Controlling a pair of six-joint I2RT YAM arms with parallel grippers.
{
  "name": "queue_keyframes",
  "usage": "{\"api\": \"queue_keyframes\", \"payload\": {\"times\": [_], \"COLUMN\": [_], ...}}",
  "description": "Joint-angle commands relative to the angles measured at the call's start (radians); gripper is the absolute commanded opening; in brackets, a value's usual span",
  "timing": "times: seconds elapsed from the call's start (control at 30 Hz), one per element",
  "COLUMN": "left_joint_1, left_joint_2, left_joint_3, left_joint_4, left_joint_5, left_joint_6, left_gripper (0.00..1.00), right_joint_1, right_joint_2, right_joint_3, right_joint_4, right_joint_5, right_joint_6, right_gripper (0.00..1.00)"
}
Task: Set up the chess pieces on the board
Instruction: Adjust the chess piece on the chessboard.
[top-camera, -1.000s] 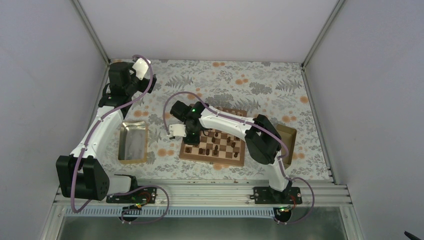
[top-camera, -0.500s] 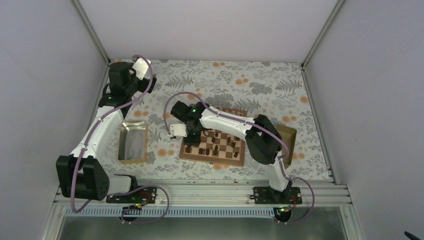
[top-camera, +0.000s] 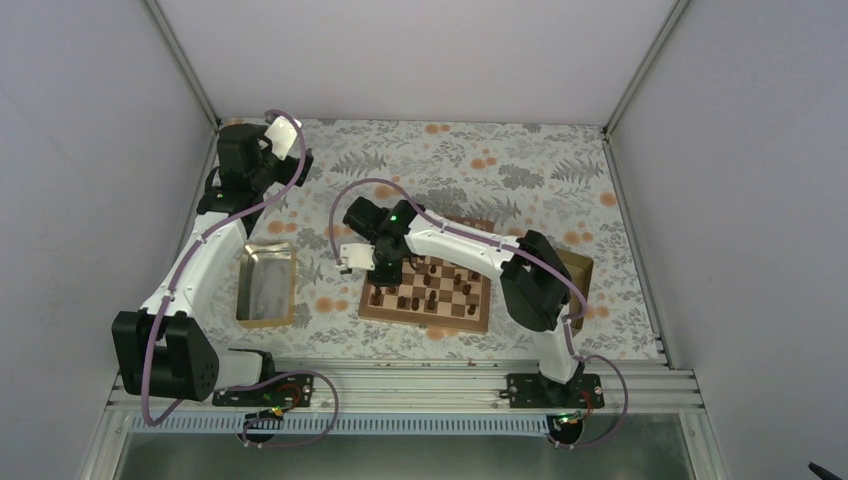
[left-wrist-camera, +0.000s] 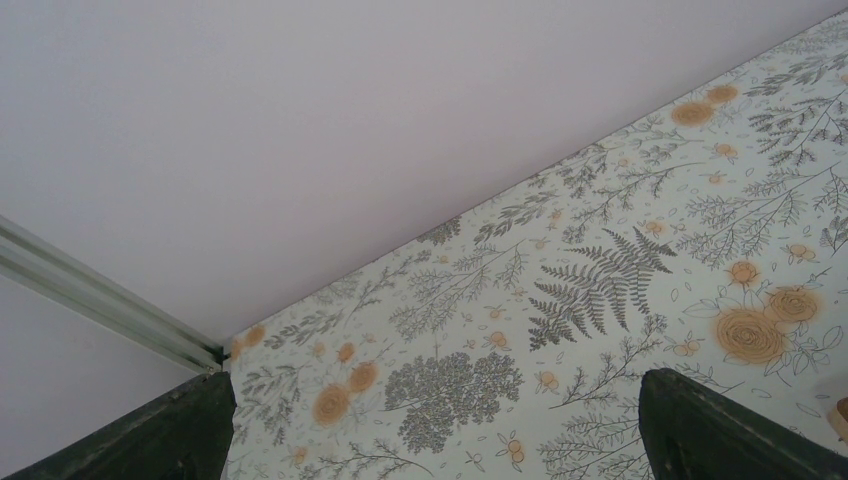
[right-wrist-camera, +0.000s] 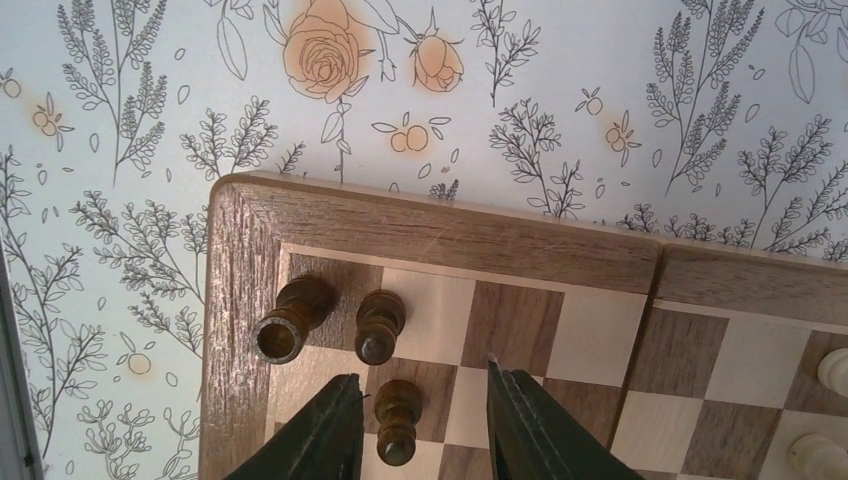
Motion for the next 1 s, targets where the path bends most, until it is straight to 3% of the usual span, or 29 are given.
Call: {"api": "queue_keyframes", "payload": {"times": [0.0,0.97], "left_joint_1": [0.006,0.006], "left_joint_2": [-0.016,-0.02], "left_joint_3": [-0.003,-0.011], "left_joint_4": [0.016,0.021], "left_joint_5": [0.018,0.024], "left_joint_6": [0.01,0.013], "left_gripper": [1.0,1.0], "right_joint_1": [0.002,0.009], "right_joint_2": [0.007,0.083], "right_joint_3": [0.011,0.028], "right_joint_4": [-0.017,-0.002], "right_joint_5": [-0.039,-0.059], "right_joint_6": [-0.005,-0.023], "right_gripper": [0.34,0.31]}}
